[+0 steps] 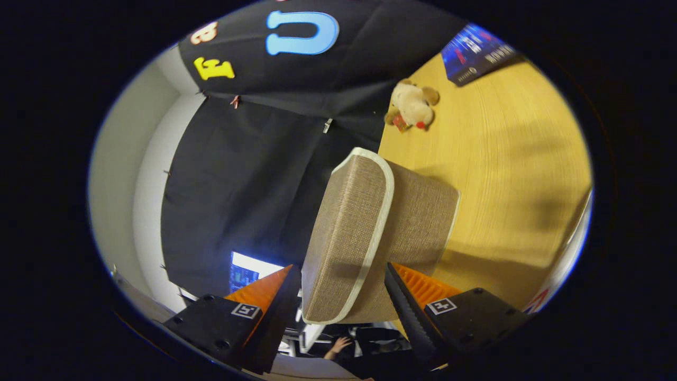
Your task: Open the storage box then place both shoes into the box .Put the left shoe in first, then the right shoe, with the right side of both shoes facing outward in a uniform manner.
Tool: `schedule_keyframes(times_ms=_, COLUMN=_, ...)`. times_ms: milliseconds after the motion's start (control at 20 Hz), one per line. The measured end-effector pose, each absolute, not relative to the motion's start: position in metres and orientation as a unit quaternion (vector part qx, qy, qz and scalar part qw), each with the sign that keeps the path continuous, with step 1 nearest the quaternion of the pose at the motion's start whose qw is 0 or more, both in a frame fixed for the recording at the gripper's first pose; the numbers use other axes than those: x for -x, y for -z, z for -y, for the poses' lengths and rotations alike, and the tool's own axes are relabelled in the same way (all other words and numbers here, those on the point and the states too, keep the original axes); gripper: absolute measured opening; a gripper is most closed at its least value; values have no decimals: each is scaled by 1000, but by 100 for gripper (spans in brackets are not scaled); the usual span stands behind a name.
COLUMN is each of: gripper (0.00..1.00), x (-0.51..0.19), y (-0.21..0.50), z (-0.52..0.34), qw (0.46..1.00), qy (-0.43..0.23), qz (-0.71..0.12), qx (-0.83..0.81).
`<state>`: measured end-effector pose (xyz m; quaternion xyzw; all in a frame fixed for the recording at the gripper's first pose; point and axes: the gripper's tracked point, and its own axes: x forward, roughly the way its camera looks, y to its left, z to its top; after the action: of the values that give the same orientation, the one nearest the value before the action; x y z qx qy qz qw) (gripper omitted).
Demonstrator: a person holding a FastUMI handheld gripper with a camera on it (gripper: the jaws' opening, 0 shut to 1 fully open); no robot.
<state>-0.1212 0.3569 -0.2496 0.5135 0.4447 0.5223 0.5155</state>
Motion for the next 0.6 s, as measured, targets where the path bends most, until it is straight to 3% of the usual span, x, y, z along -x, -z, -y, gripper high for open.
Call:
schedule_keyframes(times_ms=250, gripper=97, x=121, y=246, z=-369, qw=442, qy=-527, qz=-449, qx=-570)
schedule_keyframes(times_ms=600, gripper=96, x=137, y=246, z=-386, qw=383, qy=-542, qz=-456, qx=-593)
